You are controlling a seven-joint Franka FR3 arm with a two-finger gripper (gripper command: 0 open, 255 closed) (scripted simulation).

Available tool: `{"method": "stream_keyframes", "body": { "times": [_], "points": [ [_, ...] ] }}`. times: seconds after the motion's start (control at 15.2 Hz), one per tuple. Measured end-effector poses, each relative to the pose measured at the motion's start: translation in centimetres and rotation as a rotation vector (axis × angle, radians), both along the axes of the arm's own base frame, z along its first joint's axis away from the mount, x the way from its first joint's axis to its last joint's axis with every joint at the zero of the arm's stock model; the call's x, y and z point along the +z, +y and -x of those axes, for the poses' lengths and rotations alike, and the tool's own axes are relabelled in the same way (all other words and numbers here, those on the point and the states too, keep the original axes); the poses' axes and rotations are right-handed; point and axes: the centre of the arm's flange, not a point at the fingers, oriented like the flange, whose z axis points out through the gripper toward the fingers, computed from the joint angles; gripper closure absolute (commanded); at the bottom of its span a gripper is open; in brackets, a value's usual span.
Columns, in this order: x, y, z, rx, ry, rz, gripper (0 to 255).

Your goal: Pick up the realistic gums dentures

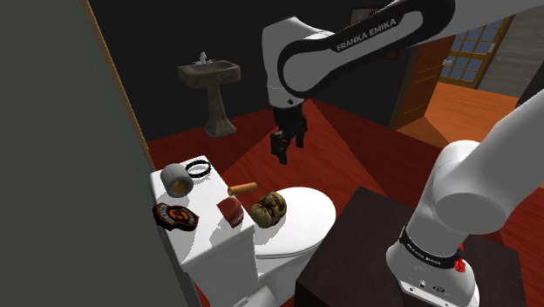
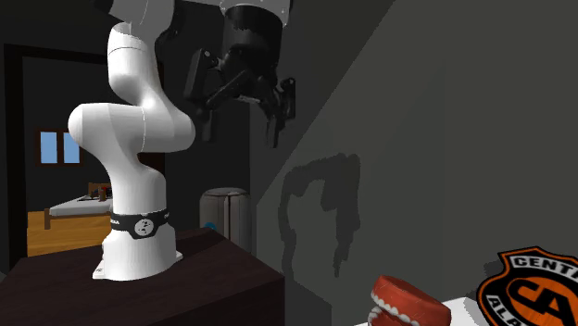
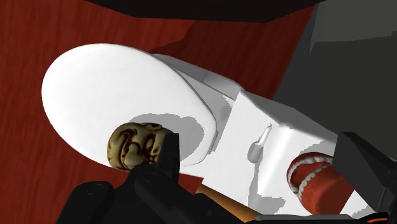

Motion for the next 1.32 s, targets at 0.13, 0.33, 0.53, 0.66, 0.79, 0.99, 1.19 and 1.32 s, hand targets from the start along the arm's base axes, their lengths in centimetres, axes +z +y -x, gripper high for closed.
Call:
{"method": "stream_keyframes", "body": {
  "times": [0.13, 0.33, 0.53, 0.66, 0.79, 0.99, 1.19, 1.32],
  "points": [
    [-1.5, 1.2, -1.6, -0.002, -0.005, -0.007, 0],
    [-3.7, 3.1, -3.8, -0.005, -0.012, -0.018, 0],
    [-6.0, 4.8, -6.0, -0.007, -0.019, -0.028, 0],
    [-7.4, 6.4, -7.6, -0.009, -0.024, -0.035, 0],
    [-9.0, 7.8, -9.4, -0.01, -0.029, -0.042, 0],
    [-11.4, 9.6, -11.6, -0.014, -0.036, -0.053, 0],
    [-13.6, 11.5, -14.2, -0.016, -0.043, -0.063, 0],
    [-15.1, 13.1, -15.3, -0.018, -0.047, -0.07, 0]
  ]
}}
